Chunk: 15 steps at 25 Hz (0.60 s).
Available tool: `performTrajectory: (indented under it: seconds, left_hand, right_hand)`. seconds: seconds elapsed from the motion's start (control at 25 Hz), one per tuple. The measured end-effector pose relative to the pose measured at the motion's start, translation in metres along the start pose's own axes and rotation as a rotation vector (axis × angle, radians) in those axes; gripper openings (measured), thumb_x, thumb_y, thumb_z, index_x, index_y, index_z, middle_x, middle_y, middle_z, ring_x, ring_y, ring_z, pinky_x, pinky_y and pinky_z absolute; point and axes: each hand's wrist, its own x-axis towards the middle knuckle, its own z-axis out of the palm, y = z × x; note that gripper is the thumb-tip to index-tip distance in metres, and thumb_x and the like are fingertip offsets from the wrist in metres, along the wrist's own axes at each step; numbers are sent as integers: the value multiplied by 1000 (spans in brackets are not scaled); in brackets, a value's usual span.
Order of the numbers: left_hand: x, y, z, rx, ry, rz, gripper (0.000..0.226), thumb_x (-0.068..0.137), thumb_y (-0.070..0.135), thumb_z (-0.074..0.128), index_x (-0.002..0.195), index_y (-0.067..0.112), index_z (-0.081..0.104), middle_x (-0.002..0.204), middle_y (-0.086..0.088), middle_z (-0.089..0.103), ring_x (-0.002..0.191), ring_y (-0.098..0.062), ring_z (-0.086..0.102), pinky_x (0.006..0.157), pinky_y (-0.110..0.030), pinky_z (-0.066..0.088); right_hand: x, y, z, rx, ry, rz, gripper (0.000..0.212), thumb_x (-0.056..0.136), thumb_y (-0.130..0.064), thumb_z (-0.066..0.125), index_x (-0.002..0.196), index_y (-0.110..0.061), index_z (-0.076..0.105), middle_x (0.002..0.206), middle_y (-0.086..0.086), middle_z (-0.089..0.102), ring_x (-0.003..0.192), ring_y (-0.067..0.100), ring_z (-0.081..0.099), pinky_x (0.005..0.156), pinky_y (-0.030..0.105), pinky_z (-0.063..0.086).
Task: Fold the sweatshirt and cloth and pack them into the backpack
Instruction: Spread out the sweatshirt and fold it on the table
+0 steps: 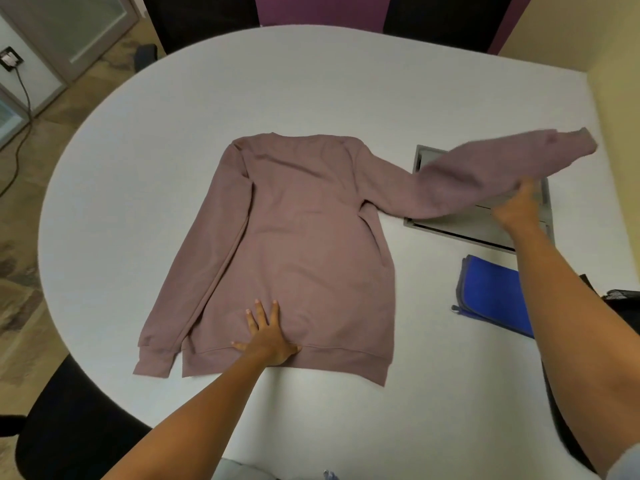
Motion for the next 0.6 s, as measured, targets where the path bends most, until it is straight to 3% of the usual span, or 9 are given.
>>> performTrajectory:
  seconds: [0.16, 0.28, 0.48, 0.6]
  left_hand:
    - [0, -1, 1, 3, -2, 9, 124, 79, 63, 72, 154, 36, -24, 156, 0, -42, 149, -30, -29, 109, -78, 13]
    - [0, -2, 0, 9, -4, 23, 123, 79, 63, 70, 153, 36, -24, 156, 0, -42, 149, -30, -29, 110, -78, 13]
    - [-3, -12, -2, 21, 17, 78, 112, 83, 67, 63, 156, 35, -15, 161, -1, -33, 151, -30, -21, 108, -75, 20]
    - [-5, -22, -5, 5, 156, 153, 88, 89, 65, 53, 158, 29, 11, 167, -4, -4, 153, -30, 4, 108, -61, 32]
  right_hand:
    - [-29, 25, 55, -65, -172, 137, 77, 80, -30, 69, 143, 1, 39, 127, 18, 56, 113, 34, 56, 89, 38, 46]
    - [-83, 24, 106, -103, -292, 140, 67, 88, -15, 70, 144, -3, 37, 139, 25, 47, 125, 40, 50, 100, 42, 42]
    - [-164, 15, 170, -351, -422, -135, 61, 85, -18, 66, 140, -10, 43, 137, 18, 47, 125, 38, 47, 104, 44, 39]
    - [-211, 9, 198, -457, -523, -354, 73, 83, -37, 72, 144, -15, 39, 150, 13, 37, 138, 32, 36, 115, 41, 28]
